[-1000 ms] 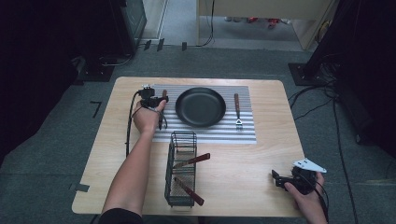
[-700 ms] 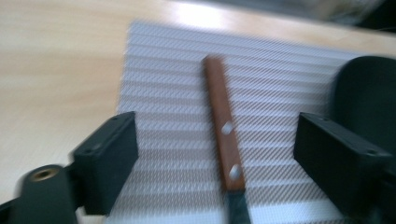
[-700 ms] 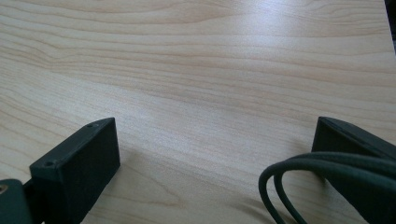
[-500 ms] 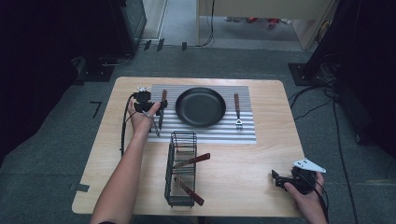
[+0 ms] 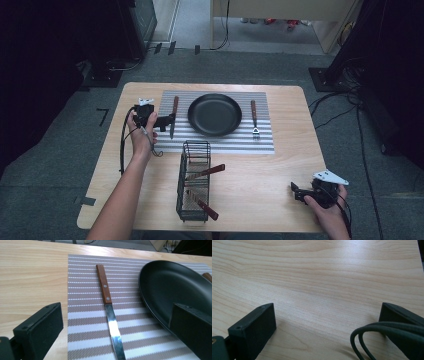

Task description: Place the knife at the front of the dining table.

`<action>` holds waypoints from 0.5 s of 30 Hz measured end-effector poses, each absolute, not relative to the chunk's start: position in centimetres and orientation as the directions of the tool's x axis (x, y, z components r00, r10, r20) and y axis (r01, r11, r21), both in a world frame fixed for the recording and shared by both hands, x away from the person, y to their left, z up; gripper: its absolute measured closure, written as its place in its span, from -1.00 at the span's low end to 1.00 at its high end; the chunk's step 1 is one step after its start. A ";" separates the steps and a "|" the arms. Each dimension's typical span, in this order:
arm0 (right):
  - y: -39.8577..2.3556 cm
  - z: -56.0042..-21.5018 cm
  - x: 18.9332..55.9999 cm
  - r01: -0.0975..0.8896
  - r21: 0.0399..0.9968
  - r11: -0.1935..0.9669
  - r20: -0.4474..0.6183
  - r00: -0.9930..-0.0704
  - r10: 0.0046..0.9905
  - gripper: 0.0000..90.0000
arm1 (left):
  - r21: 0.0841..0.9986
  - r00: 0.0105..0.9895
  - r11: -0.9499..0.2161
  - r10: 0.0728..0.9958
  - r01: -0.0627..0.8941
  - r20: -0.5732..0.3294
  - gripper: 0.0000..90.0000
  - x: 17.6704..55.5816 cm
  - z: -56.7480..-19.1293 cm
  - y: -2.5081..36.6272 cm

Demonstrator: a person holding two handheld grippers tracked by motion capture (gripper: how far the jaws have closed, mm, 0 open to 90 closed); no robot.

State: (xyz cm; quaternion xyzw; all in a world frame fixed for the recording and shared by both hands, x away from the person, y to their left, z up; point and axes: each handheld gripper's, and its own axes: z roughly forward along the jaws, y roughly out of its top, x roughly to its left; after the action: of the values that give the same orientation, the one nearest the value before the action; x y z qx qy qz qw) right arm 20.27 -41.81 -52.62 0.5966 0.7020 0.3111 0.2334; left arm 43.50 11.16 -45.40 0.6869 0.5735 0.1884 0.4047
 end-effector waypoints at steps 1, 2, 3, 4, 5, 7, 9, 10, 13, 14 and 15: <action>-41.8 -52.6 20.3 0.692 0.715 0.095 0.043 -0.180 0.983 -0.97 | 0.775 0.272 -0.011 0.939 0.632 -0.208 -1.00 43.1 -45.3 11.2; -41.8 -52.6 20.3 0.692 0.715 0.095 0.043 -0.180 0.983 -0.97 | 0.778 0.275 -0.013 0.939 0.628 -0.206 -1.00 42.7 -45.2 11.3; -41.8 -52.6 20.3 0.692 0.715 0.095 0.043 -0.179 0.983 -0.97 | 0.781 0.284 -0.020 0.937 0.624 -0.203 -1.00 42.2 -45.1 11.3; -41.8 -52.6 20.3 0.692 0.715 0.096 0.042 -0.179 0.983 -0.97 | 0.781 0.293 -0.032 0.936 0.624 -0.195 -1.00 41.8 -45.1 11.4; -41.8 -52.6 20.3 0.693 0.715 0.098 0.040 -0.179 0.983 -0.97 | 0.787 0.302 -0.043 0.935 0.616 -0.186 -1.00 40.9 -45.0 11.5; -41.8 -52.6 20.3 0.693 0.714 0.099 0.037 -0.179 0.983 -0.97 | 0.787 0.308 -0.050 0.934 0.614 -0.181 -1.00 40.4 -45.0 11.6; -41.7 -52.6 20.3 0.693 0.714 0.100 0.035 -0.179 0.983 -0.97 | 0.792 0.313 -0.051 0.932 0.608 -0.181 -1.00 39.6 -44.9 12.0; -41.7 -52.6 20.3 0.693 0.713 0.101 0.035 -0.179 0.983 -0.97 | 0.795 0.314 -0.049 0.932 0.605 -0.182 -1.00 39.1 -44.9 12.2; -41.7 -52.6 20.3 0.693 0.713 0.103 0.032 -0.180 0.983 -0.97 | 0.800 0.312 -0.046 0.933 0.598 -0.180 -1.00 37.9 -45.1 12.9; -41.7 -52.6 20.3 0.694 0.713 0.104 0.031 -0.179 0.983 -0.97 | 0.802 0.313 -0.034 0.930 0.596 -0.193 -1.00 37.0 -45.1 13.5; -41.7 -52.6 20.3 0.694 0.713 0.104 0.031 -0.179 0.983 -0.97 | 0.802 0.313 -0.034 0.930 0.596 -0.193 -1.00 37.0 -45.1 13.5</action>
State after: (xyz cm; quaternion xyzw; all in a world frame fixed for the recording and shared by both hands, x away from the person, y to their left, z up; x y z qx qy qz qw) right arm 20.29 -41.69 -52.64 0.5955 0.7041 0.3060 0.2366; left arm 37.04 13.52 -45.10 0.6913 0.5520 0.1974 0.4223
